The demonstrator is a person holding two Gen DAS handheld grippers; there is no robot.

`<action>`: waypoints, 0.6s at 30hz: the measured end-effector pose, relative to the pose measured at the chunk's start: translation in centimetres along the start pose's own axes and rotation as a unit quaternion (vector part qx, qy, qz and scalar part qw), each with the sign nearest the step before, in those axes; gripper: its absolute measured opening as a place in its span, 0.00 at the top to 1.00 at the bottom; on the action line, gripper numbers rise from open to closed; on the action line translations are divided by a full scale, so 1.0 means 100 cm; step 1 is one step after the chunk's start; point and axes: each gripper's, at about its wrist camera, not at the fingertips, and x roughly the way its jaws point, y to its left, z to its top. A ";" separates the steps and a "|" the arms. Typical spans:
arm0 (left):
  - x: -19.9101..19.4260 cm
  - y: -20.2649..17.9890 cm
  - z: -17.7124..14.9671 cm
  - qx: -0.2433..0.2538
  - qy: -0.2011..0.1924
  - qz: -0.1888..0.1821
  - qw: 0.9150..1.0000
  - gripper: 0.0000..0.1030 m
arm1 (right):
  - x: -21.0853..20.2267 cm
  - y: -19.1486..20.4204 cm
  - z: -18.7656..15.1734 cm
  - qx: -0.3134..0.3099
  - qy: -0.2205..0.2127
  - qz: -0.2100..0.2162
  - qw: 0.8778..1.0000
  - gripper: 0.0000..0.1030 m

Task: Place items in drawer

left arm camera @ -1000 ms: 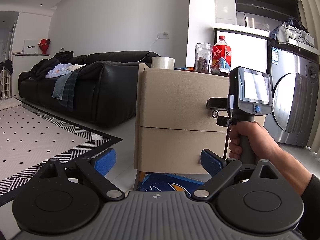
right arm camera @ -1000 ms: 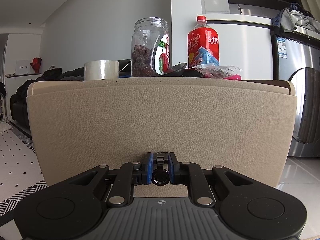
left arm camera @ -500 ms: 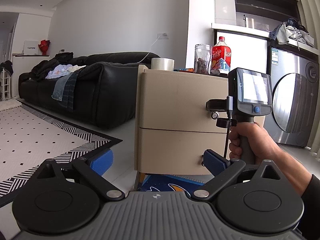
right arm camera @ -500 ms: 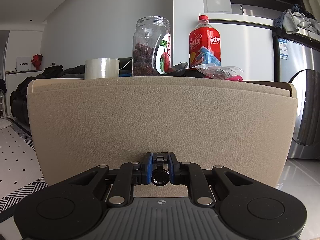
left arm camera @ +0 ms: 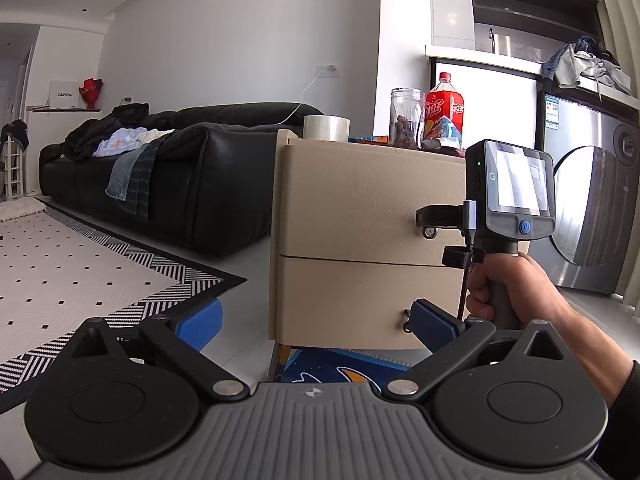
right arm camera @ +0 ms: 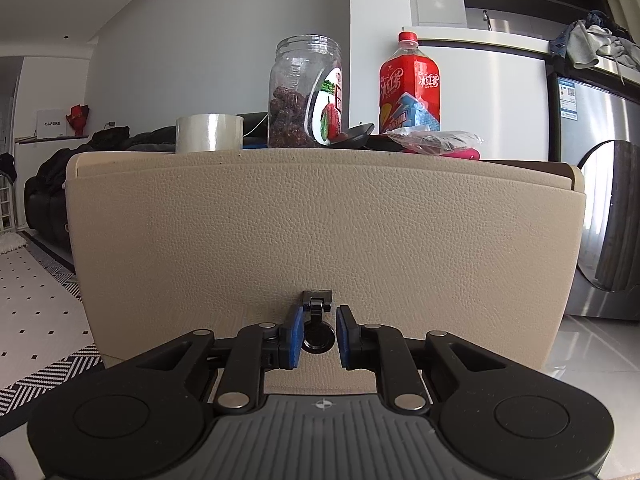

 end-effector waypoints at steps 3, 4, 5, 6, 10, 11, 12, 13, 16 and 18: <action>0.000 0.001 0.001 0.001 0.002 0.000 1.000 0.00 | -0.003 -0.002 -0.002 0.001 0.001 0.000 1.000 0.82; 0.000 0.001 0.001 0.000 0.002 0.001 1.000 0.00 | -0.004 -0.003 -0.002 0.002 0.002 0.000 1.000 0.82; 0.000 0.001 0.001 0.000 0.003 0.002 1.000 0.00 | -0.005 -0.004 -0.002 0.003 0.003 0.001 1.000 0.82; 0.000 0.001 0.001 0.000 0.004 0.002 1.000 0.00 | -0.006 -0.005 -0.003 0.004 0.003 0.001 1.000 0.82; 0.000 -0.001 0.002 0.001 0.005 0.006 1.000 0.00 | -0.013 -0.007 -0.005 -0.001 0.002 0.004 1.000 0.82; 0.000 -0.002 0.001 0.004 0.006 0.008 1.000 0.00 | -0.015 -0.007 -0.005 -0.003 0.002 0.005 1.000 0.82; 0.000 -0.003 0.001 0.006 0.007 0.010 1.000 0.00 | -0.016 -0.007 -0.006 -0.005 0.002 0.006 1.000 0.82; 0.000 -0.004 0.001 0.009 0.008 0.012 1.000 0.00 | -0.018 -0.008 -0.007 -0.007 0.001 0.006 1.000 0.82; 0.001 -0.008 0.002 0.016 0.010 0.016 1.000 0.00 | -0.025 -0.010 -0.009 -0.009 0.002 0.007 1.000 0.82; 0.001 -0.010 0.002 0.018 0.009 0.017 1.000 0.00 | -0.030 -0.013 -0.011 -0.009 0.002 0.008 1.000 0.82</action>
